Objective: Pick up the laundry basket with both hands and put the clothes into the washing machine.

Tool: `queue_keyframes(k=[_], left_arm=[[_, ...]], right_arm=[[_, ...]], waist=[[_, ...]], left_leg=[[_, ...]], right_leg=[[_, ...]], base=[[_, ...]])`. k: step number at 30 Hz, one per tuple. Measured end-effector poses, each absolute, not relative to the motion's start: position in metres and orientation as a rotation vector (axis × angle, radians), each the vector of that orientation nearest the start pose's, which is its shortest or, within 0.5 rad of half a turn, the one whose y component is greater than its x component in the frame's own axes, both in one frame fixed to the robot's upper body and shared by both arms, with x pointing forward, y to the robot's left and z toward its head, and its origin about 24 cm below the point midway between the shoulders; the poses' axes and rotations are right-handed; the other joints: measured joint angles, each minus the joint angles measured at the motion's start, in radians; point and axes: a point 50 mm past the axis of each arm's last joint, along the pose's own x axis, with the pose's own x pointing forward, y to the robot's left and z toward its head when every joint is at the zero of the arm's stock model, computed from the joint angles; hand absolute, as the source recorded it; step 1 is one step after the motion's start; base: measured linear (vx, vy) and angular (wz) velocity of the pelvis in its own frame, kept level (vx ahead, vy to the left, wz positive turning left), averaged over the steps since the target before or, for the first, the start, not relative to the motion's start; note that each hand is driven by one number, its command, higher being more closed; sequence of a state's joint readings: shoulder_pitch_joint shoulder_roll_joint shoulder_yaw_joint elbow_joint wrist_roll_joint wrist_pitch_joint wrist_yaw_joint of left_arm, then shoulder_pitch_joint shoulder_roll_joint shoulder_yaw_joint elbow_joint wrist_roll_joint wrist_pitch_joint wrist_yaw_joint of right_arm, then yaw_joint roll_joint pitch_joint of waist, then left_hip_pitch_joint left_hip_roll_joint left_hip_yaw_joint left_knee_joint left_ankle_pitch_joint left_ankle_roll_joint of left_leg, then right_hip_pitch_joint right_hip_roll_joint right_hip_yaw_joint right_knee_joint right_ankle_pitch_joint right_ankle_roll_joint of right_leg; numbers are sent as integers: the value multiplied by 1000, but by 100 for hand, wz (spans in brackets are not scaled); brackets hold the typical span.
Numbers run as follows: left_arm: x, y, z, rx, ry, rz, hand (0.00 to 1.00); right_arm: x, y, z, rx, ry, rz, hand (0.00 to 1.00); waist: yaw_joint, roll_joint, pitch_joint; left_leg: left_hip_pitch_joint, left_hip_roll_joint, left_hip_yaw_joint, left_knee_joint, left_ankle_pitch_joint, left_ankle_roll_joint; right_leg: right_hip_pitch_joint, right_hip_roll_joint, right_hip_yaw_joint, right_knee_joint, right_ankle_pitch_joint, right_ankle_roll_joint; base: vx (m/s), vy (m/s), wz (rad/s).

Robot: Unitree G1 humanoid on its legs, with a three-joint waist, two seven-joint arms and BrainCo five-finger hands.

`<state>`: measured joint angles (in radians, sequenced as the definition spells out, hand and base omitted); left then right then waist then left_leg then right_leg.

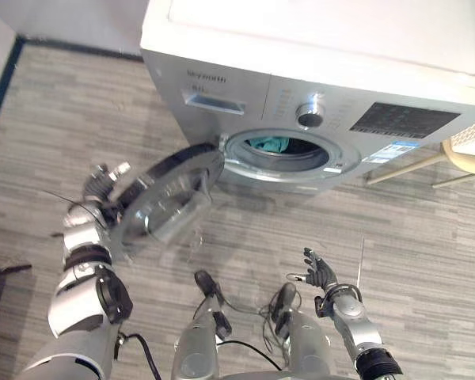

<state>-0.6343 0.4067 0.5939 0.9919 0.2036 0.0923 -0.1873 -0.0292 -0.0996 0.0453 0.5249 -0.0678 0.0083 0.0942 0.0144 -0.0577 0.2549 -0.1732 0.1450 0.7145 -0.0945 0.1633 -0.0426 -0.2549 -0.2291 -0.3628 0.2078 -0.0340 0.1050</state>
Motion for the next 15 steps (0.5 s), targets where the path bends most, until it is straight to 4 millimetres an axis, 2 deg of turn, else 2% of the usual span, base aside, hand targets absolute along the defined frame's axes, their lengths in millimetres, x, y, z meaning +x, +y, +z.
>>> queue_keyframes(k=[1, 2, 4, 6, 9, 11, 13, 15], left_arm=[[307, 318, 14, 91, 481, 310, 0], [299, 315, 1, 111, 529, 297, 0], [269, 302, -43, 153, 714, 236, 0], [255, 290, -63, 173, 796, 188, 0], [255, 274, -70, 232, 826, 127, 0], [260, 264, -70, 293, 819, 103, 0], [263, 266, -68, 339, 821, 132, 0], [264, 266, -67, 420, 829, 124, 0]], right_arm=[[222, -160, -71, -168, 524, 160, 0], [219, -159, -73, -166, 531, 167, 0], [209, -157, -89, -183, 612, 199, 0], [195, -160, -105, -202, 704, 219, 0], [179, -166, -122, -221, 817, 232, 0], [173, -171, -128, -236, 866, 232, 0], [165, -178, -134, -245, 914, 222, 0], [157, -187, -140, -262, 971, 210, 0]], waist=[[-1, 9, -38], [0, 15, -57], [-3, 27, -110], [-14, 37, -148], [-33, 52, -163], [-64, 63, -171], [-83, 73, -179], [-84, 90, -182]], left_leg=[[36, 9, 22, 0, -22, -1], [52, 14, 35, 0, -34, -10], [121, 10, 76, 0, -44, -14], [153, 13, 92, 0, -51, -24], [186, 13, 117, 0, -57, -33], [204, 15, 141, 0, -58, -34], [205, 17, 146, 0, -59, -36], [201, 19, 149, 0, -64, -43]], right_leg=[[24, 14, 15, -12, 0, 0], [34, 20, 22, -18, 0, 0], [73, 28, 79, -29, -1, 1], [80, 40, 117, -38, -1, 1], [91, 54, 174, -34, 5, -6], [85, 61, 207, -28, 18, -13], [71, 71, 236, -42, 41, -10], [57, 75, 253, -71, 80, -9]], base=[[157, -92, -50], [163, -92, -61], [144, -88, -60], [104, -94, -46], [92, -111, -43], [29, -57, -41], [19, -91, -37], [17, -61, -33]])
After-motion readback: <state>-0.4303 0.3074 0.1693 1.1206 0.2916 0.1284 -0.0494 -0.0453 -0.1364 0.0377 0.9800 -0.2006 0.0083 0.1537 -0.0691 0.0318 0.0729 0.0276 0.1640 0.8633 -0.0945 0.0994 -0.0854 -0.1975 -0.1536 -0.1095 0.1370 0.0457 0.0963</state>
